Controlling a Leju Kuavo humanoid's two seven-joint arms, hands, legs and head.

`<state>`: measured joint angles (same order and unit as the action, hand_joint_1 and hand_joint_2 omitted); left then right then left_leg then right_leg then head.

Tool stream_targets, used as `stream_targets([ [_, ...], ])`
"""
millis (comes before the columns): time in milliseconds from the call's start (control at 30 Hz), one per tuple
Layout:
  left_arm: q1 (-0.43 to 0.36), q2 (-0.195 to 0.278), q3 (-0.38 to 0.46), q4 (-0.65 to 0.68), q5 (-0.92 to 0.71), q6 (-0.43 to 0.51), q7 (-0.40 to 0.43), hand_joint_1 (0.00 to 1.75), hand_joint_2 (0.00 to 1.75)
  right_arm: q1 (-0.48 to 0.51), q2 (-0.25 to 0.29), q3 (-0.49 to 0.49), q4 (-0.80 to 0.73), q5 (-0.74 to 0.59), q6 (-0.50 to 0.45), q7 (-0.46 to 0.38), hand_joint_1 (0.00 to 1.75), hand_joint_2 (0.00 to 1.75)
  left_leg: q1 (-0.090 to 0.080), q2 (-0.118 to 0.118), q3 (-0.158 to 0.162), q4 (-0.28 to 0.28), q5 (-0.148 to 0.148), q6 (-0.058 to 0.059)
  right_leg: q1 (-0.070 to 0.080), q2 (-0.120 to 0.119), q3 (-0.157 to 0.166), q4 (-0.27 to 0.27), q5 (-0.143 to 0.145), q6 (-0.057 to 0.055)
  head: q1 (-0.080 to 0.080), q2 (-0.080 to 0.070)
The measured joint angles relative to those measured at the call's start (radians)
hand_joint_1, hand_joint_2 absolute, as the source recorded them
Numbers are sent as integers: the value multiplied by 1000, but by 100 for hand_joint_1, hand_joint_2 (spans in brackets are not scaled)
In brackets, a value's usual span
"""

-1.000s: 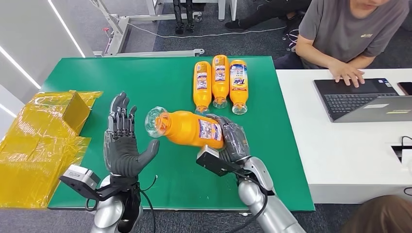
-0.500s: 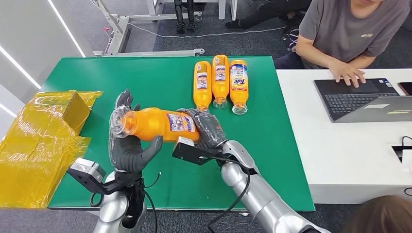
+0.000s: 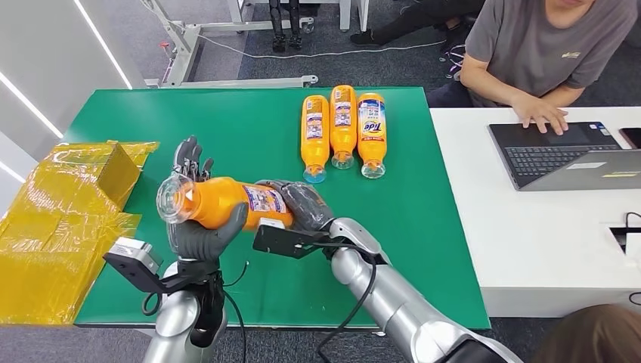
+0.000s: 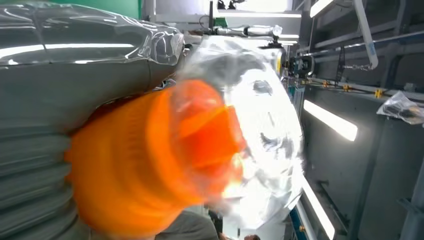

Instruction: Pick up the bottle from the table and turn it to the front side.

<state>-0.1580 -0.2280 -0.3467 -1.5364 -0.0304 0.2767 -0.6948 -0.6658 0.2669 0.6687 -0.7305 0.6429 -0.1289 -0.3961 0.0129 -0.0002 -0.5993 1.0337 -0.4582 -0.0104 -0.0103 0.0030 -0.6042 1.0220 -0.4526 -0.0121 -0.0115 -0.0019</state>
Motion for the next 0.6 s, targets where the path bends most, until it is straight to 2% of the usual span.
stream_targets([
  [33,0,0,5,0,2,5,-1,6,175,0,0,6,5,2,6,1,175,175,0,0,0,0,0,0,0,0,0,0,0,0,0,0],
  [167,2,1,19,-1,5,10,-4,162,175,-4,0,24,24,13,14,12,175,175,0,0,0,0,0,0,0,0,0,0,0,0,0,0],
  [233,4,1,25,-3,4,8,-6,175,175,-5,-1,31,35,16,13,15,175,175,0,0,0,0,0,0,0,0,0,0,0,0,0,0],
  [600,15,0,28,-8,8,-44,-8,175,175,-7,-1,37,49,10,-64,21,172,175,0,0,0,0,0,0,0,0,0,0,0,0,0,0],
])
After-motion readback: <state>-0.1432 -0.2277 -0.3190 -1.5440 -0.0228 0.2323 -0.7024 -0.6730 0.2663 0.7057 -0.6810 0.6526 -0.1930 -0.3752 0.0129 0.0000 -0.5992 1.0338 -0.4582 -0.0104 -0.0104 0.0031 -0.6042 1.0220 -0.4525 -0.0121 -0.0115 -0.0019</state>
